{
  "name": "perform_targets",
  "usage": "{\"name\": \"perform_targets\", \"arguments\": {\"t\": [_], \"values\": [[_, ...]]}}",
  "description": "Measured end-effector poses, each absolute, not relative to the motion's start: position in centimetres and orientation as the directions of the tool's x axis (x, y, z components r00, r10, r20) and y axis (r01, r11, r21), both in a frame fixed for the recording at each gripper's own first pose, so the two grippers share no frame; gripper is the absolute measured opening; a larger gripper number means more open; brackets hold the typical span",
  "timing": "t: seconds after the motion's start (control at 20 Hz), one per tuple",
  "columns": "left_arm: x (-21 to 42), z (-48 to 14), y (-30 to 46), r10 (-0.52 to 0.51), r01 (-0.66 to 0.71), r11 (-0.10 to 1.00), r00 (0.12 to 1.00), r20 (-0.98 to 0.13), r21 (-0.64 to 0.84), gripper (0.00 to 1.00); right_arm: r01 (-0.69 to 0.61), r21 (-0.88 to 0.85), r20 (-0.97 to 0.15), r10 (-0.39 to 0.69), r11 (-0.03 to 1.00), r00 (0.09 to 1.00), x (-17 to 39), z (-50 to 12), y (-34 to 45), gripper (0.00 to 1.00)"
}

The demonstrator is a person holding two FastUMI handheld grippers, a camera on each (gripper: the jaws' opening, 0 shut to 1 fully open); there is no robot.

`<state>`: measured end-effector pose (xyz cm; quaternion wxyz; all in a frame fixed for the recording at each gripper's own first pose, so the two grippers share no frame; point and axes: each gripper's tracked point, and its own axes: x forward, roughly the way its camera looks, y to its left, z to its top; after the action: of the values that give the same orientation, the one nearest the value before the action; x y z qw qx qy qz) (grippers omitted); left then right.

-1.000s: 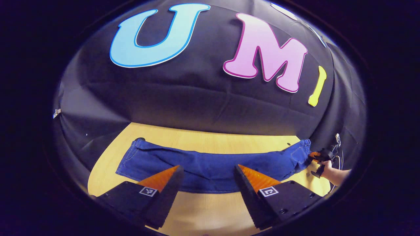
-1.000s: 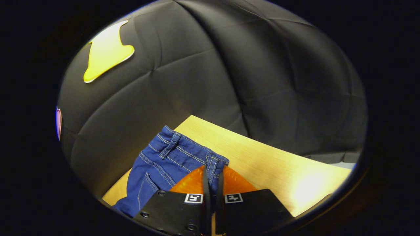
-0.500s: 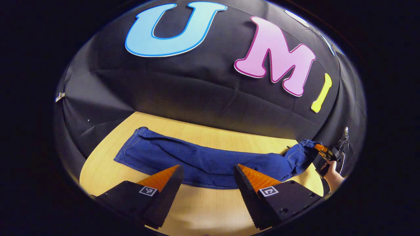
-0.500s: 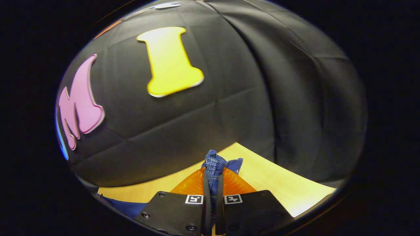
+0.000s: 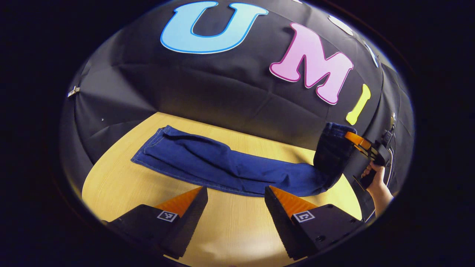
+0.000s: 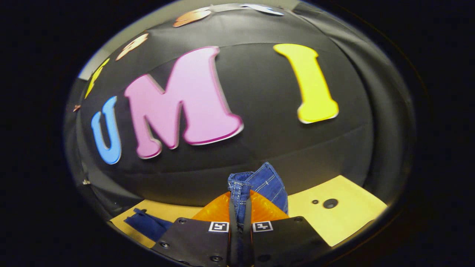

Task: Grasp the waist and the cuffs of the jeans and fold them to make the two legs overlap; first hold the waist and fold one-third of the jeans toward the cuffs, then hold the cuffs and fold the remaining one-third in the same direction to finish folding.

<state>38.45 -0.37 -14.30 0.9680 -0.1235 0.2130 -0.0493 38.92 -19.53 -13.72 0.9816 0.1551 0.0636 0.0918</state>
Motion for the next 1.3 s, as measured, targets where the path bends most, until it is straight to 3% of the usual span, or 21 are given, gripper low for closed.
{"name": "perform_targets", "arguments": {"t": [0.2,0.45,0.5,0.65,0.7,0.8,0.9,1.05,1.25,1.3], "values": [[38.4,-15.2,0.8,-0.145,0.011,0.942,0.914,-0.379,-0.335,0.97,-0.305,0.261,-0.127,0.346,0.916,0.93,40.1,-15.6,-20.7,0.08],[40.6,-16.5,4.1,-0.079,-0.069,0.91,0.939,-0.334,-0.409,0.97,-0.396,0.213,-0.266,0.443,0.893,0.856,44.1,-19.1,-20.6,0.08],[41.4,-16.7,5.4,-0.048,-0.092,0.909,0.945,-0.322,-0.407,0.97,-0.423,0.237,-0.285,0.479,0.875,0.83,44.1,-19.9,-19.9,0.13],[43.4,-17.7,11.0,0.074,-0.187,0.917,0.947,-0.312,-0.351,0.97,-0.46,0.296,-0.34,0.542,0.837,0.768,44.1,-21.0,-18.0,0.78],[44.3,-17.9,13.1,0.113,-0.214,0.921,0.946,-0.304,-0.325,0.96,-0.453,0.257,-0.355,0.52,0.853,0.777,44.5,-20.6,-18.6,1.0],[46.1,-17.9,17.7,0.191,-0.269,0.924,0.94,-0.281,-0.271,0.97,-0.462,0.2,-0.35,0.503,0.864,0.79,43.6,-21.5,-18.2,0.96],[48.1,-18.5,21.8,0.253,-0.315,0.926,0.927,-0.276,-0.21,0.96,-0.441,0.201,-0.356,0.485,0.875,0.799,42.3,-21.2,-19.0,0.98],[51.0,-20.7,25.3,0.295,-0.358,0.922,0.895,-0.334,-0.145,0.97,-0.389,0.263,-0.377,0.465,0.883,0.801,40.5,-21.1,-20.8,0.98],[54.6,-22.8,26.0,0.257,-0.355,0.913,0.883,-0.392,-0.203,0.96,-0.306,0.32,-0.436,0.426,0.897,0.793,38.5,-22.2,-23.4,0.98],[55.0,-23.6,26.3,0.239,-0.36,0.903,0.875,-0.42,-0.235,0.92,-0.298,0.315,-0.449,0.418,0.901,0.79,38.1,-22.7,-23.9,0.98]]}}
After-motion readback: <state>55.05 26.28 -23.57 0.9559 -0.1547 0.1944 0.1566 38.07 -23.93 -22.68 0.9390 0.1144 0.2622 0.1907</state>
